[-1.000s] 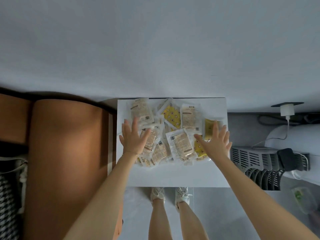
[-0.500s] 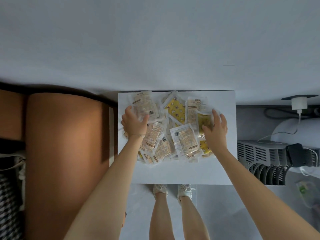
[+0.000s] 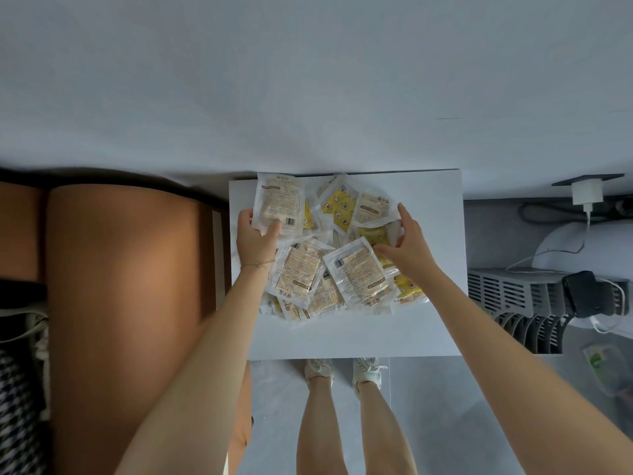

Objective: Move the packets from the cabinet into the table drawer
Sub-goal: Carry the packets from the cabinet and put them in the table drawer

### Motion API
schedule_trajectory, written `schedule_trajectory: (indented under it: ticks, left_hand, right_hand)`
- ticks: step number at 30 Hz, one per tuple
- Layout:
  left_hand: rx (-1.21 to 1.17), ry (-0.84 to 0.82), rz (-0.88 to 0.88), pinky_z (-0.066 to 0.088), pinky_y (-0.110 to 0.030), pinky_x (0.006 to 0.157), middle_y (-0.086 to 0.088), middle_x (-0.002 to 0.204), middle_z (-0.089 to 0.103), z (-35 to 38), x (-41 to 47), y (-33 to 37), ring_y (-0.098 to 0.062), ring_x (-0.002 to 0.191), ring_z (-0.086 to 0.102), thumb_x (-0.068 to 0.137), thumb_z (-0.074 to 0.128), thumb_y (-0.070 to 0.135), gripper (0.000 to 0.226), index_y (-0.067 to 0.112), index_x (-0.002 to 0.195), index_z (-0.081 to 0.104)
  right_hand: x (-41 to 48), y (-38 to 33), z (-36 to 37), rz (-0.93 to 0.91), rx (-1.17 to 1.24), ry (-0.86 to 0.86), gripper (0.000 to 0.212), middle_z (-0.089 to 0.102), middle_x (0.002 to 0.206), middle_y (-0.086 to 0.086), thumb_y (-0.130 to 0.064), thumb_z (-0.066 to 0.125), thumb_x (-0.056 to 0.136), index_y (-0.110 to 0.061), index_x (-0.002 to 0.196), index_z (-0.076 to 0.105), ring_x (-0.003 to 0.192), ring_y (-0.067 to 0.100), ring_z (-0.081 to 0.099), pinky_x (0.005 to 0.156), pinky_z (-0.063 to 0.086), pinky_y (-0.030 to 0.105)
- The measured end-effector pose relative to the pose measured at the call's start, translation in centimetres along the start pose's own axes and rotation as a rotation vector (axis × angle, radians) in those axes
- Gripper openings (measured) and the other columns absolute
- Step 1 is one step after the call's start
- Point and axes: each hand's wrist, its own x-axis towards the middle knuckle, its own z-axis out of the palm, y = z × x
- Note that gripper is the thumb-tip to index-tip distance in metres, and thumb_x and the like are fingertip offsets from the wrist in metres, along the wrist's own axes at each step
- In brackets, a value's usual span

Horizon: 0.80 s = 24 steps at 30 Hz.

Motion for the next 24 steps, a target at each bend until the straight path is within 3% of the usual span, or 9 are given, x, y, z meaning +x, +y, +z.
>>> schedule_trajectory:
  ticks: [3, 6, 10, 12, 14, 15, 18, 21, 24]
  left_hand:
    - [-0.046, -0.005, -0.006, 0.048, -0.028, 0.072, 0.01, 0.081, 0.056, -0.6, -0.1, -0.2, -0.005, 0.07, 0.053, 0.085, 0.064, 0.008, 0.022, 0.022, 0.087, 0.048]
    - [-0.105, -0.016, 0.011, 0.048, -0.018, 0.067, 0.008, 0.085, 0.057, -0.9, -0.4, 0.0, -0.004, 0.073, 0.055, 0.087, 0.06, 0.004, 0.019, 0.011, 0.098, 0.046]
    - [-0.142, -0.02, 0.025, 0.044, -0.005, 0.057, 0.009, 0.085, 0.054, -1.0, -0.9, 0.4, 0.003, 0.067, 0.055, 0.089, 0.056, 0.0, 0.021, 0.007, 0.103, 0.042]
    - [-0.188, -0.025, 0.015, 0.045, -0.006, 0.06, 0.009, 0.087, 0.055, -1.2, -0.9, 0.4, 0.007, 0.069, 0.057, 0.089, 0.056, -0.001, 0.022, 0.007, 0.105, 0.042]
    - [-0.24, -0.039, -0.009, 0.049, -0.012, 0.067, 0.007, 0.091, 0.057, -1.4, -0.8, 0.2, 0.001, 0.078, 0.058, 0.089, 0.056, -0.001, 0.024, 0.009, 0.106, 0.043]
    - [-0.257, -0.049, -0.027, 0.051, -0.015, 0.072, 0.007, 0.093, 0.058, -1.6, -0.8, 0.1, -0.002, 0.082, 0.059, 0.089, 0.057, -0.001, 0.025, 0.01, 0.107, 0.043]
    - [-0.288, -0.087, -0.056, 0.053, -0.032, 0.084, 0.005, 0.096, 0.059, -2.1, -0.8, -0.2, -0.008, 0.089, 0.061, 0.088, 0.059, -0.002, 0.027, 0.016, 0.103, 0.045]
    - [-0.328, -0.114, -0.083, 0.053, -0.046, 0.09, -0.001, 0.104, 0.06, -2.5, -0.7, -0.4, -0.02, 0.101, 0.062, 0.087, 0.059, -0.003, 0.03, 0.016, 0.104, 0.046]
    - [-0.387, -0.133, -0.137, 0.057, -0.045, 0.081, -0.009, 0.117, 0.058, -2.7, -0.9, -0.5, -0.027, 0.109, 0.061, 0.087, 0.059, -0.004, 0.035, 0.01, 0.114, 0.041]
  right_hand:
    - [0.3, -0.2, 0.4, 0.045, 0.035, 0.006, 0.1, 0.043, 0.142, 0.009, -0.017, 0.075, 0.075, -0.023, 0.153, 0.013, 0.125, 0.028, 0.049, 0.102, 0.045, 0.051]
    - [0.5, -0.4, 0.4, 0.068, 0.054, 0.042, 0.09, 0.052, 0.131, 0.009, -0.013, 0.076, 0.076, -0.018, 0.149, 0.024, 0.114, 0.027, 0.055, 0.098, 0.048, 0.048]
    - [1.0, -1.2, 0.5, 0.045, -0.069, 0.091, 0.048, 0.062, 0.106, 0.007, -0.02, 0.077, 0.073, -0.013, 0.116, 0.056, 0.099, 0.03, 0.06, 0.089, 0.051, 0.049]
    - [1.4, -1.6, 0.5, 0.031, -0.184, 0.132, 0.035, 0.058, 0.102, 0.011, -0.025, 0.076, 0.075, -0.012, 0.103, 0.058, 0.105, 0.036, 0.055, 0.085, 0.048, 0.045]
    - [1.6, -1.8, 0.5, -0.001, -0.278, 0.112, 0.058, 0.046, 0.125, 0.013, -0.026, 0.073, 0.079, -0.019, 0.131, 0.049, 0.121, 0.033, 0.042, 0.097, 0.038, 0.044]
    - [1.6, -2.0, 0.4, -0.01, -0.303, 0.079, 0.076, 0.036, 0.137, 0.012, -0.027, 0.072, 0.08, -0.023, 0.145, 0.034, 0.128, 0.031, 0.034, 0.104, 0.033, 0.046]
    - [2.1, -2.8, 0.0, -0.077, -0.412, -0.007, 0.098, 0.012, 0.156, 0.004, -0.03, 0.075, 0.078, -0.025, 0.153, 0.013, 0.14, 0.03, 0.016, 0.112, 0.022, 0.05]
    - [3.2, -3.9, -0.7, -0.113, -0.571, -0.103, 0.098, 0.003, 0.16, -0.002, -0.03, 0.079, 0.074, -0.02, 0.151, 0.019, 0.145, 0.027, 0.008, 0.115, 0.017, 0.05]
    - [3.4, -4.6, -1.1, -0.117, -0.567, -0.077, 0.088, 0.022, 0.153, 0.004, -0.029, 0.083, 0.068, -0.017, 0.14, 0.035, 0.139, 0.025, 0.019, 0.112, 0.021, 0.042]
